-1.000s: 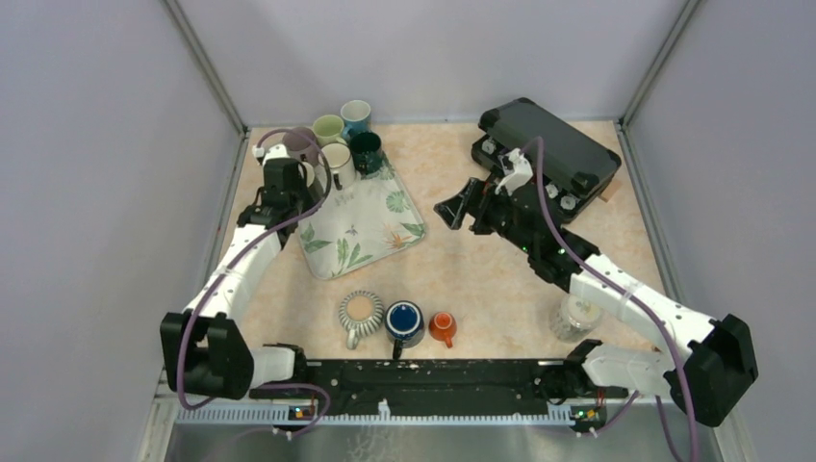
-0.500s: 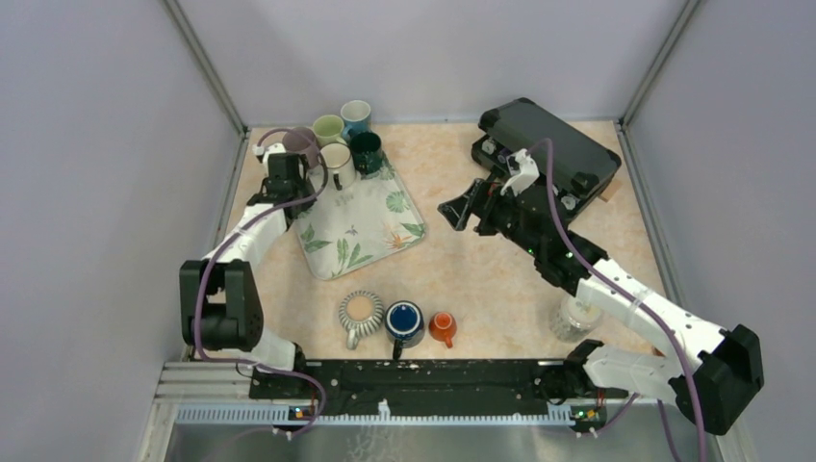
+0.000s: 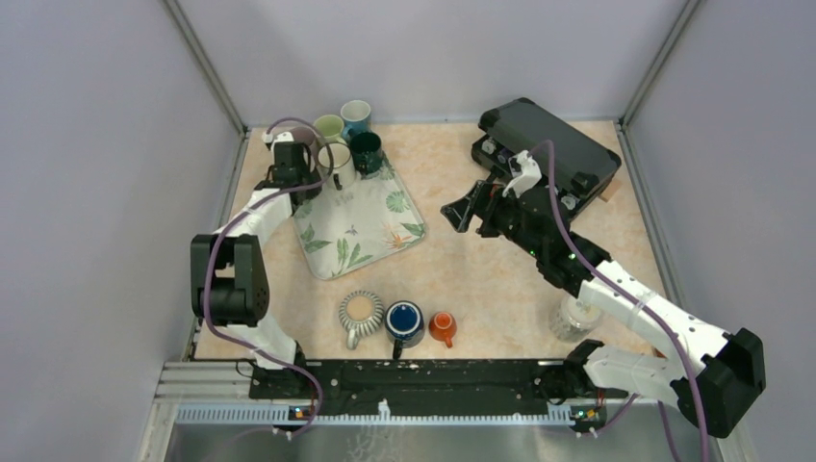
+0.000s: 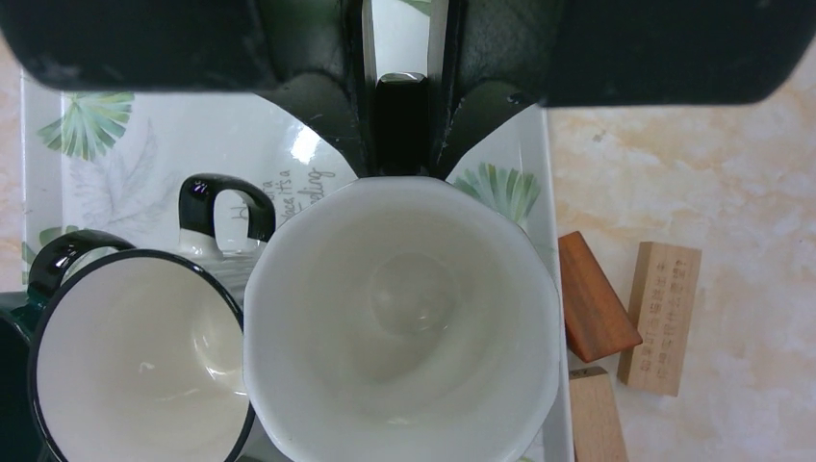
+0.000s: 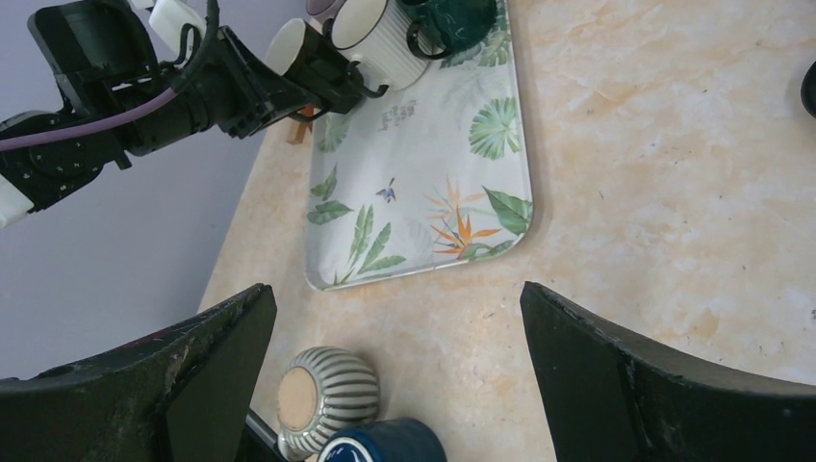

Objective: Turn the mug right side up
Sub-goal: Place the cup on the tray.

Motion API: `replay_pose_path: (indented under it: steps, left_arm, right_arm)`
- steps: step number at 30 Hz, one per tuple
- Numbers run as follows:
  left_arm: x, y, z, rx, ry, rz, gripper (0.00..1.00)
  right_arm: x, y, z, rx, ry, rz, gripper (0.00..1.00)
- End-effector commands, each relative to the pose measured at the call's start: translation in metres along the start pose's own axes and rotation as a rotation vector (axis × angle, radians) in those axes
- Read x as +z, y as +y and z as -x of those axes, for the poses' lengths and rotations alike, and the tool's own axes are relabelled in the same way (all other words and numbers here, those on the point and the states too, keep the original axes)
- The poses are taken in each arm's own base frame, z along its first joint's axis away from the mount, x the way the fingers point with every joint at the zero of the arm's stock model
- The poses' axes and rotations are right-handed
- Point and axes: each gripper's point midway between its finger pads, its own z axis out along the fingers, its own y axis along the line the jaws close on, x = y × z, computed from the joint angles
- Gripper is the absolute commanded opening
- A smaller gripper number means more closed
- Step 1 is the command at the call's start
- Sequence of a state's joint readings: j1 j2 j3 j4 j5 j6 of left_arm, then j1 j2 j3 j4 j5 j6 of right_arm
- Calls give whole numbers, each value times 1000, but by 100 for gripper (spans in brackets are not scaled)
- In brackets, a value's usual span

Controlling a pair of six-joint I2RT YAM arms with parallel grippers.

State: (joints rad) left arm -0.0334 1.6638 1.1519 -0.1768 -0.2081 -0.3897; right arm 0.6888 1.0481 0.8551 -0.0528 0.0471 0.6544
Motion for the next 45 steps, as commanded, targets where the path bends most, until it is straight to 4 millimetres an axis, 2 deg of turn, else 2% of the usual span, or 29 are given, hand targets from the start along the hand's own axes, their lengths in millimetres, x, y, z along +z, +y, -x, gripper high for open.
replay_pose_path:
  steps: [1, 10, 17, 25, 30, 38, 45]
  left_arm:
    - [0, -21, 62, -22, -176, -63, 0]
    - [13, -21, 57, -19, -152, -61, 2]
    - [16, -20, 56, -20, -146, -65, 28]
    - [12, -20, 57, -24, -131, -67, 47]
    - [2, -19, 59, -28, -128, -65, 61]
    - [-25, -26, 65, -32, -110, -110, 97]
    - [-59, -42, 64, -16, -86, -233, 98]
  right_arm:
    - [-7, 10, 20, -8, -61, 27, 99]
    - [-6, 9, 18, -9, -53, 25, 99]
    - [-5, 10, 18, -13, -45, 23, 99]
    - [-5, 7, 13, -19, -23, 9, 99]
    - [-4, 2, 9, -23, -2, -10, 99]
    - [-4, -7, 0, -40, 46, -58, 99]
    - [-10, -29, -15, -62, 120, -164, 99]
